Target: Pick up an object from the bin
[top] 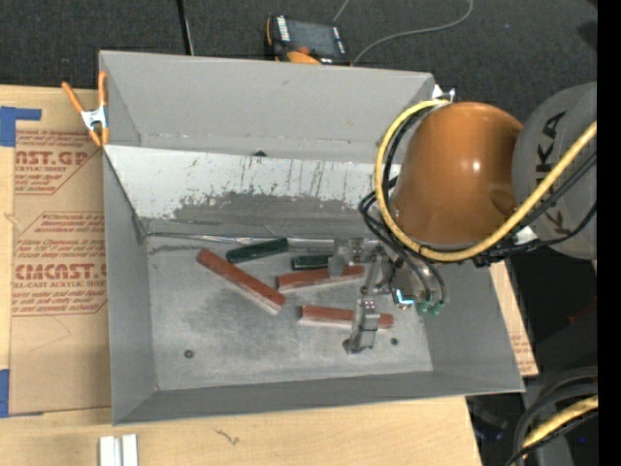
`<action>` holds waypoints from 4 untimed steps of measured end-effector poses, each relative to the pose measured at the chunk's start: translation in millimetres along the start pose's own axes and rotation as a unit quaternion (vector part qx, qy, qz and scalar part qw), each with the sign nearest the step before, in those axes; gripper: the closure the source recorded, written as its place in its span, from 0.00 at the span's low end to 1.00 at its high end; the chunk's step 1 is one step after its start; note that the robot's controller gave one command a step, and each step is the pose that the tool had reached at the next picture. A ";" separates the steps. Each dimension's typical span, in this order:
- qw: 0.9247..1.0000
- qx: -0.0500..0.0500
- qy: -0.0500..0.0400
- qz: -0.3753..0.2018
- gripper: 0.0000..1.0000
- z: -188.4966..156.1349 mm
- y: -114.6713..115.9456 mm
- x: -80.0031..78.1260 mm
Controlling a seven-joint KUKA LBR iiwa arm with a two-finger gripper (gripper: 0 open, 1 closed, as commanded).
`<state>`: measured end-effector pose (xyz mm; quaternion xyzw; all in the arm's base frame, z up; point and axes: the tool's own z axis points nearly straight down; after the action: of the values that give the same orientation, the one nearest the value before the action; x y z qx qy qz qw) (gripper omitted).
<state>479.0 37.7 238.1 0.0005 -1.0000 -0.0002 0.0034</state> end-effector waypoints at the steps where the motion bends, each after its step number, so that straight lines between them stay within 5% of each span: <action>1: 0.987 0.000 -0.001 0.163 0.00 171.3 -45.3 -30.7; 2: 0.987 -0.001 -0.004 0.162 1.00 167.6 -45.1 -32.6; 3: 0.988 -0.001 -0.008 0.151 1.00 25.8 -43.0 -58.1; 4: 0.988 -0.001 -0.004 0.151 0.00 30.6 -43.0 -56.3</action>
Offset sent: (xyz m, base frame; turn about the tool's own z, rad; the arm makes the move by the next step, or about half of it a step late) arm 0.0311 -0.0456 -0.1680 0.3268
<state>535.1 -5.3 207.0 -0.1509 -0.9885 -0.0003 -0.0008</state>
